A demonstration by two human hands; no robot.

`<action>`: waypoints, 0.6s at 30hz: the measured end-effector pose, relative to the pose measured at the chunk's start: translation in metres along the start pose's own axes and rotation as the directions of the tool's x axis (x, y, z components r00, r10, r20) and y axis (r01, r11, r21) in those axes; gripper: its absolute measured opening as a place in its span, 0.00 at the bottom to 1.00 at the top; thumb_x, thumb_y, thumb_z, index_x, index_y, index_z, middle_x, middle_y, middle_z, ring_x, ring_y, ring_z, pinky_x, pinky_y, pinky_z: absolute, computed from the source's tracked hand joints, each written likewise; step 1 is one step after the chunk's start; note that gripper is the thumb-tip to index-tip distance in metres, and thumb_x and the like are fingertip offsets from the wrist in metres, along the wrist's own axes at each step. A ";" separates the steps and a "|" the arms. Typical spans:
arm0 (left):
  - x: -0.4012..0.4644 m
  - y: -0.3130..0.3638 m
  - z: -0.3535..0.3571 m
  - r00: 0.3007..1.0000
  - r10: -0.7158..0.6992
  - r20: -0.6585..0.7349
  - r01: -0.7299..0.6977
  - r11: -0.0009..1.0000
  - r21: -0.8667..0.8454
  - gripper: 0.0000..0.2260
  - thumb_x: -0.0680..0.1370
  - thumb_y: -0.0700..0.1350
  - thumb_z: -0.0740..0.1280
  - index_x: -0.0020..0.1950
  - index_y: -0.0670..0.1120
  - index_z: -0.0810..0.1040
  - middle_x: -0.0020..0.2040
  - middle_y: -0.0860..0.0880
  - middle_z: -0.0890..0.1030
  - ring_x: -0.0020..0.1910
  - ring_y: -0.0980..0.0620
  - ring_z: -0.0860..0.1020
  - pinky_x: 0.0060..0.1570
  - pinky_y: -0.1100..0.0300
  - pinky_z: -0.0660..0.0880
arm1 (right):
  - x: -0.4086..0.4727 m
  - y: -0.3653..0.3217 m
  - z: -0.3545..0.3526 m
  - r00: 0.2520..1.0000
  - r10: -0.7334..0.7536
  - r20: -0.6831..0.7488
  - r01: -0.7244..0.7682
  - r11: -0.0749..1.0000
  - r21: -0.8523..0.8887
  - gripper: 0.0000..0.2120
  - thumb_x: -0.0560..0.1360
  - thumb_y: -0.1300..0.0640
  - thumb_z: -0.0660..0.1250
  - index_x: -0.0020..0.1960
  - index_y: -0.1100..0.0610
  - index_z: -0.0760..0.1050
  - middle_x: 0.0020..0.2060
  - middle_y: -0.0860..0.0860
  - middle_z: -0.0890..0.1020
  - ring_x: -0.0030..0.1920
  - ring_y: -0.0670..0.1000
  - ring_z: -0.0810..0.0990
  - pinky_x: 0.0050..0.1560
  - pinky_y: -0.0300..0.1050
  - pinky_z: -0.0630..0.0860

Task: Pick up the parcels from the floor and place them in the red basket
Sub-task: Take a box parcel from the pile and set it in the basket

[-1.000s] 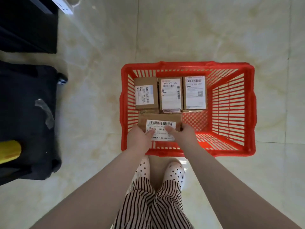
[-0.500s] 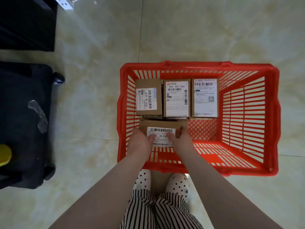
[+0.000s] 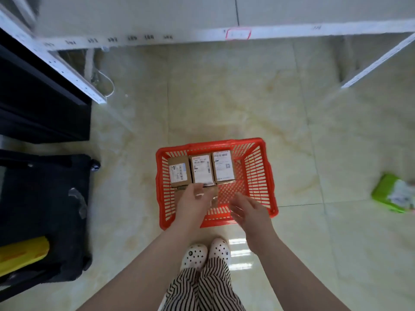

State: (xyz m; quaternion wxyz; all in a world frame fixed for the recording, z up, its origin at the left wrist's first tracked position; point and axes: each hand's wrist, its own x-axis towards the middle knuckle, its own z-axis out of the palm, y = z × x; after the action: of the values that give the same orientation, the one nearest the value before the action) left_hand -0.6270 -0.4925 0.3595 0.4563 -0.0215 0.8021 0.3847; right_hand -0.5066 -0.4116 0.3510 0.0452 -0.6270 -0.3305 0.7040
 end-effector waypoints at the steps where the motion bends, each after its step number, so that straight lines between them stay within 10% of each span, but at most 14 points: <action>1: -0.026 0.022 0.001 0.998 0.039 0.050 -0.038 0.999 -0.021 0.16 0.78 0.49 0.68 0.63 0.47 0.73 0.56 0.52 0.78 0.45 0.61 0.76 0.35 0.69 0.70 | -0.031 -0.017 -0.016 1.000 -0.031 -0.006 0.031 0.999 0.039 0.05 0.79 0.59 0.66 0.49 0.59 0.79 0.46 0.57 0.84 0.52 0.57 0.82 0.58 0.52 0.77; 12: -0.260 0.161 0.103 0.823 0.291 0.487 -0.357 0.933 0.045 0.11 0.75 0.45 0.71 0.57 0.47 0.79 0.58 0.44 0.82 0.54 0.51 0.79 0.59 0.56 0.72 | -0.267 -0.100 -0.207 0.918 -0.224 -0.327 0.353 0.837 0.418 0.05 0.79 0.58 0.66 0.51 0.59 0.78 0.47 0.57 0.83 0.47 0.54 0.81 0.51 0.45 0.78; 18: -0.341 0.170 0.207 0.774 0.253 0.581 -0.396 0.909 0.130 0.14 0.76 0.44 0.71 0.61 0.42 0.79 0.53 0.47 0.79 0.53 0.52 0.76 0.50 0.64 0.71 | -0.302 -0.069 -0.325 0.876 -0.131 -0.464 0.404 0.724 0.559 0.05 0.79 0.57 0.67 0.52 0.58 0.76 0.50 0.58 0.82 0.48 0.54 0.81 0.57 0.49 0.77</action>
State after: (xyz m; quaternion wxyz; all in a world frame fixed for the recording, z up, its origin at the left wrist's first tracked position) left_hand -0.3457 -0.3492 0.6567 0.5929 0.2865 0.6685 0.3455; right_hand -0.1709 -0.3693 0.6460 0.4249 -0.6453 -0.1430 0.6186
